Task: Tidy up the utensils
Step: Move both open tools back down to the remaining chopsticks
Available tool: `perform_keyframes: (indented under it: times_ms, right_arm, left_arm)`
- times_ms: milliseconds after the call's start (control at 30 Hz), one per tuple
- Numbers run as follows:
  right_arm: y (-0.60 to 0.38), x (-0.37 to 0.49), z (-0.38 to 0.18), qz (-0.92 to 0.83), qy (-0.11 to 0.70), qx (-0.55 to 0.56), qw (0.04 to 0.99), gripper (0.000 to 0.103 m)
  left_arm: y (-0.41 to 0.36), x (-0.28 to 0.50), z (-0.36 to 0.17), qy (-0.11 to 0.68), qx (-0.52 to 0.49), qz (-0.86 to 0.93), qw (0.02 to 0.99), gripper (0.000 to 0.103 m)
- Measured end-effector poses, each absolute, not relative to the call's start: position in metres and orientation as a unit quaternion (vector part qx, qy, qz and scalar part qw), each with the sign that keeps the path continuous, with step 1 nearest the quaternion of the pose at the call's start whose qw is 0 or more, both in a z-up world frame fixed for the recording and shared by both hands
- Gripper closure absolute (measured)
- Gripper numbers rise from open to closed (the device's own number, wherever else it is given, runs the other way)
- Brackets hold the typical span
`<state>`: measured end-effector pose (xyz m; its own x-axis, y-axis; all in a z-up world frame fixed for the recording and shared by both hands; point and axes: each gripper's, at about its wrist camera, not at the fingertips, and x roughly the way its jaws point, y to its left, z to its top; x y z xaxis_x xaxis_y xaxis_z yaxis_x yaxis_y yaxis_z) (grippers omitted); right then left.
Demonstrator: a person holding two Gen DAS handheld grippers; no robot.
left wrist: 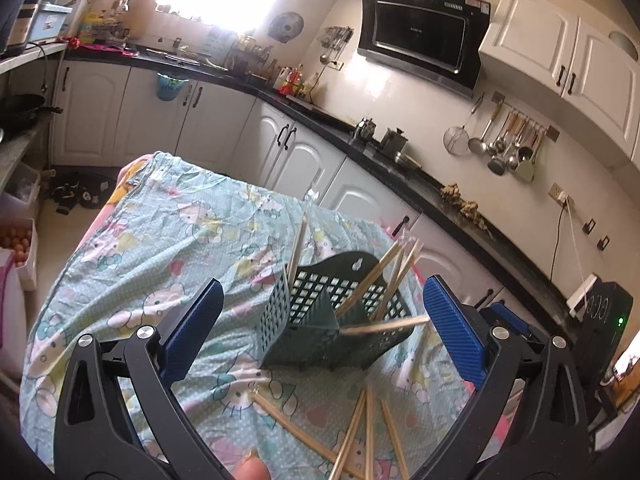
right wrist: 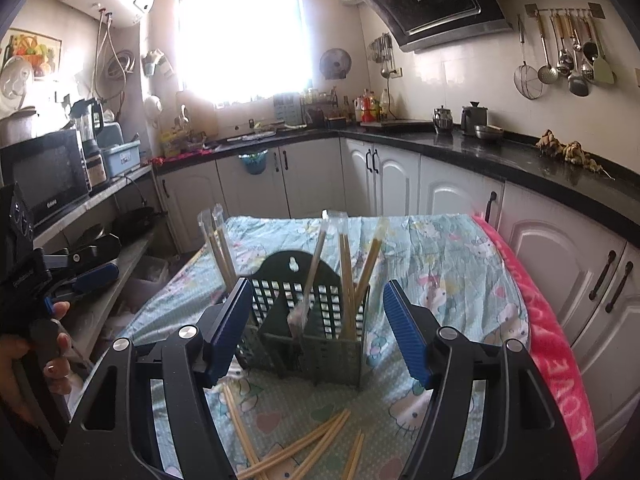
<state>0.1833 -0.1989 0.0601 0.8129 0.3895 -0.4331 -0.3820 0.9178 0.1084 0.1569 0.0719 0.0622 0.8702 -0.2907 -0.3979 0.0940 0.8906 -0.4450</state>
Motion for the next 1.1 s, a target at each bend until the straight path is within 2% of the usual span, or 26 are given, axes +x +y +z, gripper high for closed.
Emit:
perform_keyframes:
  times_ms: [1100]
  right_arm:
    - [-0.185, 0.172, -0.009, 0.204, 0.330, -0.016, 0.922, 0.037]
  left_arm:
    - [0.049, 0.149, -0.014, 0.329, -0.178, -0.089, 0.923, 0.011]
